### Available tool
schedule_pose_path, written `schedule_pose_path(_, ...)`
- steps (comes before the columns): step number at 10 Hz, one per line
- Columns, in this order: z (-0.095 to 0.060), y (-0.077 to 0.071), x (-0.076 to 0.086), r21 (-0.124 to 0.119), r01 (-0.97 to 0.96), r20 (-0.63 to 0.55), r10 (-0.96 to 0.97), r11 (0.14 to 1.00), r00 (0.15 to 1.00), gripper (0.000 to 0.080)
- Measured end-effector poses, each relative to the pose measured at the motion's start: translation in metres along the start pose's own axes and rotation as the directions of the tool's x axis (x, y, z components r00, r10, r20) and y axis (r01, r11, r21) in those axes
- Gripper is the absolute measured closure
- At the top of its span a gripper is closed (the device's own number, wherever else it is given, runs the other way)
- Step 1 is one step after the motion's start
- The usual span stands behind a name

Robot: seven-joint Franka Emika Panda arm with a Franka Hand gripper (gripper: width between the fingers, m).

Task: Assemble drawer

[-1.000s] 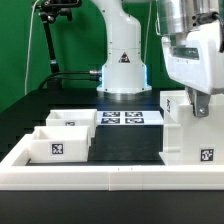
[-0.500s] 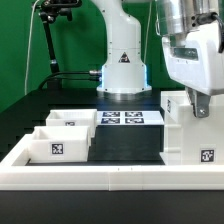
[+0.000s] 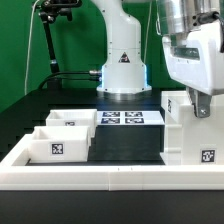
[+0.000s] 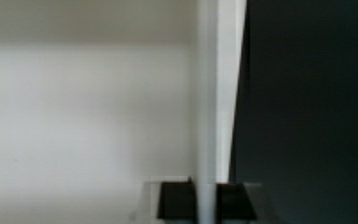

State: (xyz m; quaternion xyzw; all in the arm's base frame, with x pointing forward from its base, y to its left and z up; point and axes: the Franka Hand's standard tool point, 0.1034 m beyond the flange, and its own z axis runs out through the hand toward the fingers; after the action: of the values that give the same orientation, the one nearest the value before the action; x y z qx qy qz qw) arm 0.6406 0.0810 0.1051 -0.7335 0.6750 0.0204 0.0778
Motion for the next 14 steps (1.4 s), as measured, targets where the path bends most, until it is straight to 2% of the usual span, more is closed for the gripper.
schedule_pose_path(1, 0.0, 0.0, -0.001, 0.0, 0.005, 0.0, -0.005, 1.0, 1.0, 0.0674)
schedule_pose_path(3, 0.0, 0.0, -0.002, 0.0, 0.014, 0.001, -0.014, 1.0, 1.0, 0.0387)
schedule_pose_path(4, 0.0, 0.0, -0.002, 0.0, 0.017, 0.001, -0.017, 1.0, 1.0, 0.0387)
schedule_pose_path(5, 0.0, 0.0, -0.003, 0.0, 0.019, 0.001, -0.019, 1.0, 1.0, 0.0222)
schedule_pose_path(6, 0.0, 0.0, -0.003, 0.0, 0.022, 0.001, -0.022, 1.0, 1.0, 0.0162)
schedule_pose_path(8, -0.001, 0.001, -0.005, 0.001, 0.047, 0.002, -0.047, 0.999, 0.999, 0.0153)
schedule_pose_path(9, -0.008, 0.012, -0.011, 0.0, 0.103, 0.012, -0.103, 0.995, 0.995, 0.0153)
schedule_pose_path(11, -0.033, 0.032, -0.015, 0.017, 0.214, 0.032, -0.214, 0.977, 0.976, 0.0151)
schedule_pose_path(13, -0.058, 0.055, -0.008, 0.032, 0.302, 0.032, -0.303, 0.953, 0.952, 0.0151)
schedule_pose_path(14, -0.062, 0.065, -0.001, 0.045, 0.327, 0.033, -0.328, 0.944, 0.944, 0.0151)
